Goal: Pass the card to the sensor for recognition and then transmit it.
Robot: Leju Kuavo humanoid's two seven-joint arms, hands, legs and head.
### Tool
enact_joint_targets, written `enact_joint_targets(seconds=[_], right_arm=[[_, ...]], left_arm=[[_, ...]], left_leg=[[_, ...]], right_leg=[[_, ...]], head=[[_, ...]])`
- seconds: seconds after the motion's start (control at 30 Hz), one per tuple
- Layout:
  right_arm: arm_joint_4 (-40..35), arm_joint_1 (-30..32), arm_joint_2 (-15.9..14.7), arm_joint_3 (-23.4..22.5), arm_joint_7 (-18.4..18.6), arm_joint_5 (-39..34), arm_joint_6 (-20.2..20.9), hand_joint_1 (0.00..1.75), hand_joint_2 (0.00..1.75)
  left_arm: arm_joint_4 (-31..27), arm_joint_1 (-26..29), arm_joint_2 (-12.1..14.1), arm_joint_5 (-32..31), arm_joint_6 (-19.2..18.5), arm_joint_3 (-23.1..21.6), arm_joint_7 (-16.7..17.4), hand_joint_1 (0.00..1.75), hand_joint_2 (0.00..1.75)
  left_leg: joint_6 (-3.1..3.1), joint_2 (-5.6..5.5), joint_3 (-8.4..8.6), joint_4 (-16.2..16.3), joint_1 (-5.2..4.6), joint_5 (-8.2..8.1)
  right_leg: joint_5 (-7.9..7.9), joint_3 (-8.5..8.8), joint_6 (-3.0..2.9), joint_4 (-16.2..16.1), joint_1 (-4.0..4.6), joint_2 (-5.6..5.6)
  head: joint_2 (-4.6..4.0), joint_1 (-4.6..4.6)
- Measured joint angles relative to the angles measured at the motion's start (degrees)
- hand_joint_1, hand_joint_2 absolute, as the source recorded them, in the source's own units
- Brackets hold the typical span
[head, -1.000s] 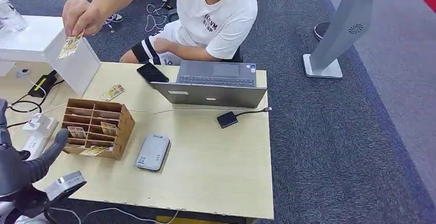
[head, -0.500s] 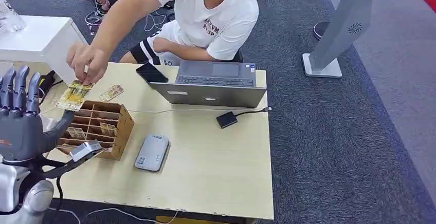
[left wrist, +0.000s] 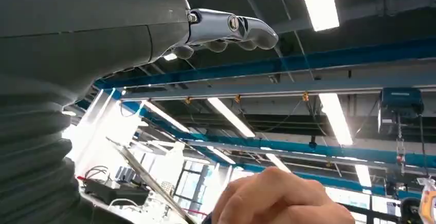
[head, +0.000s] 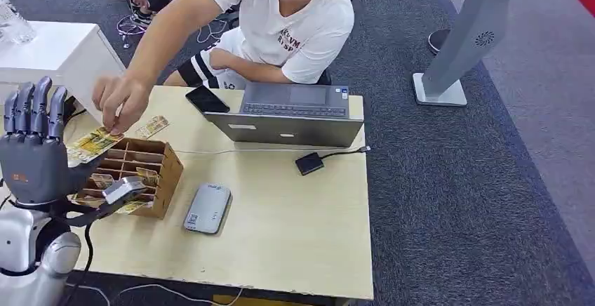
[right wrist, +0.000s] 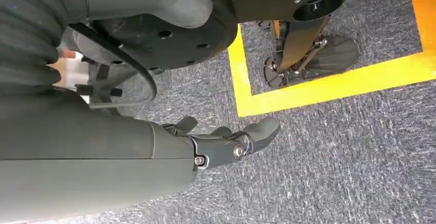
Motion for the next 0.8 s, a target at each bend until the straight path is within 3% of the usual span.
enact_joint_targets(seconds=[0.03,0.8], right_arm=[[0.0,0.0,0.0,0.13,-0.07,0.02,0.0,0.0,1.75],[0.0,-0.01,0.0,0.74,-0.66,0.98,-0.33,0.0,1.75]], left_arm=[[0.15,-0.2,0.0,-0.11,-0.07,-0.42,0.17,1.75,1.75],[0.46,-0.49,0.0,0.87,0.22,-3.67,1.97,1.75,1.75]], left_leg=[[0.0,0.0,0.0,0.0,0.0,0.0],[0.0,0.02,-0.02,0.0,0.0,0.0]], right_leg=[[0.0,0.0,0.0,0.0,0.0,0.0],[0.0,-0.01,0.0,0.0,0.0,0.02]], head=[[0.0,0.0],[0.0,0.0]])
